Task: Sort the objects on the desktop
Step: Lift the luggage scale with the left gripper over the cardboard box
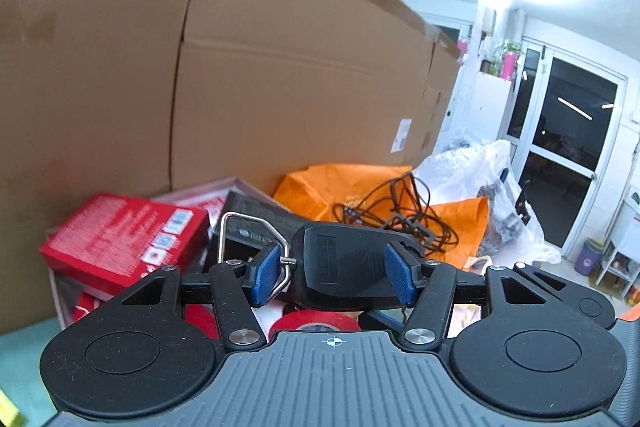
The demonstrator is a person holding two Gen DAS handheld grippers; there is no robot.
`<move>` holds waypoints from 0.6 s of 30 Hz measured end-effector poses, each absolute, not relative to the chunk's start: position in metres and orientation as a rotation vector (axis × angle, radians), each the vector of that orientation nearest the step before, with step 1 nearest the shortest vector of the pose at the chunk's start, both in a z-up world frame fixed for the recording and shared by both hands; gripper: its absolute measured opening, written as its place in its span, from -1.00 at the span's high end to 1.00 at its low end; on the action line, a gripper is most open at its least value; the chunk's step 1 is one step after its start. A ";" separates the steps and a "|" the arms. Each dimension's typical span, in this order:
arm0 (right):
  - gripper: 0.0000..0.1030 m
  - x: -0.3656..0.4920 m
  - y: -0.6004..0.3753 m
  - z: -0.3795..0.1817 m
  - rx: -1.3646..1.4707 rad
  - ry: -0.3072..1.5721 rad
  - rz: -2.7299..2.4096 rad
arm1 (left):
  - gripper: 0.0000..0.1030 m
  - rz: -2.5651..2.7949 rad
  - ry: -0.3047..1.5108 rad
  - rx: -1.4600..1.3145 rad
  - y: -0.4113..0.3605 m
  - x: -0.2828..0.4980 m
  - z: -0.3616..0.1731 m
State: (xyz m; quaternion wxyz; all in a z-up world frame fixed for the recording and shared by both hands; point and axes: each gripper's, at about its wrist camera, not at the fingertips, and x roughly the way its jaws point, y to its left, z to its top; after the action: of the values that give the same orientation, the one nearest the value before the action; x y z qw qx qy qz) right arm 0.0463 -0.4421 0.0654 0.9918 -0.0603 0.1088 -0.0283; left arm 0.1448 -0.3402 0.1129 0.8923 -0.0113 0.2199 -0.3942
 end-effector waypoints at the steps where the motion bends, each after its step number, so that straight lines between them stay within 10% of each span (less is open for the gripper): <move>1: -0.19 0.050 -0.444 0.062 -0.123 0.230 -0.058 | -0.18 -0.817 0.468 -0.023 -0.343 0.148 0.109; 10: -0.55 0.053 -0.444 0.039 -0.102 0.263 -0.101 | -0.98 -0.832 0.548 -0.028 -0.349 0.164 0.078; 18: -0.94 0.050 -0.440 0.041 -0.092 0.247 -0.133 | -1.00 -0.808 0.538 0.002 -0.347 0.155 0.079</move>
State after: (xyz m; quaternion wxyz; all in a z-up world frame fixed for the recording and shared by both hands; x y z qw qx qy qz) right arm 0.0501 -0.4400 0.0413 0.9891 -0.0460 0.1232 -0.0664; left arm 0.1551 -0.3465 0.0787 0.8846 0.0009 0.2583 -0.3883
